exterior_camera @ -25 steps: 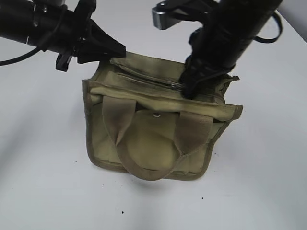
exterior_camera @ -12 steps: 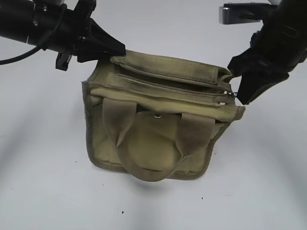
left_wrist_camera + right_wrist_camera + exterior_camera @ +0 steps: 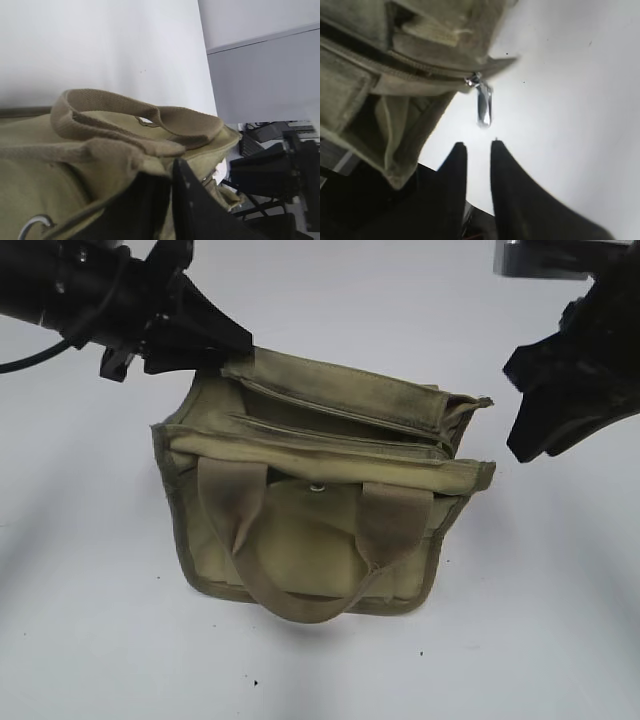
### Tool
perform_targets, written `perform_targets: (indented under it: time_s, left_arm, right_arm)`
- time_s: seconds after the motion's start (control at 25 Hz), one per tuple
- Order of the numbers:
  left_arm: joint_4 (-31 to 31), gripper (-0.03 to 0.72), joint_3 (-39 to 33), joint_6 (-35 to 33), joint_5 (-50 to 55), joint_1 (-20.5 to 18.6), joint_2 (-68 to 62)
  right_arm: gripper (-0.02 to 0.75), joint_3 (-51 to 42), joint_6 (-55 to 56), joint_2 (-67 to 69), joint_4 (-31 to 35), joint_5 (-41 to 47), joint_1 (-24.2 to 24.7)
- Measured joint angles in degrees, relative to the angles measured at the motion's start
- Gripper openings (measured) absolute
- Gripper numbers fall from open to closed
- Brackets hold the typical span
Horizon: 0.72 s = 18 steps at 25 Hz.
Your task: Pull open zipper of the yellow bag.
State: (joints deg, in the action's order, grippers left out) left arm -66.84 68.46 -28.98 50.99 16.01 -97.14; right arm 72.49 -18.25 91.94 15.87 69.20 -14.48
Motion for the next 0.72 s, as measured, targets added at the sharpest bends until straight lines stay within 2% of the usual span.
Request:
perform_targets:
  time_s: [0.2, 0.28, 0.52, 0.64, 0.72]
  left_arm:
    - [10.0, 0.347, 0.2, 0.0, 1.0, -0.8, 6.6]
    - [17.5, 0.396, 0.5, 0.2, 1.3, -1.2, 11.1]
    - [41.7, 0.421, -1.6, 12.4, 7.1, -1.2, 28.6]
    - [48.3, 0.421, -7.4, 17.6, 8.7, -1.2, 38.7]
    - [50.3, 0.421, -12.4, 19.7, 9.2, -1.2, 46.0]
  right_arm:
    - [0.47, 0.0, 2.9, -7.4, 0.0, 0.2, 0.0]
    - [0.531, -0.9, 3.7, -10.8, 0.0, 0.2, 0.0]
    - [0.569, -11.1, 4.3, -25.1, -1.7, 0.2, 0.0]
    - [0.572, -18.3, 4.4, -34.3, -3.0, 0.2, 0.0]
    - [0.572, -23.2, 4.4, -40.1, -3.1, 0.2, 0.0]
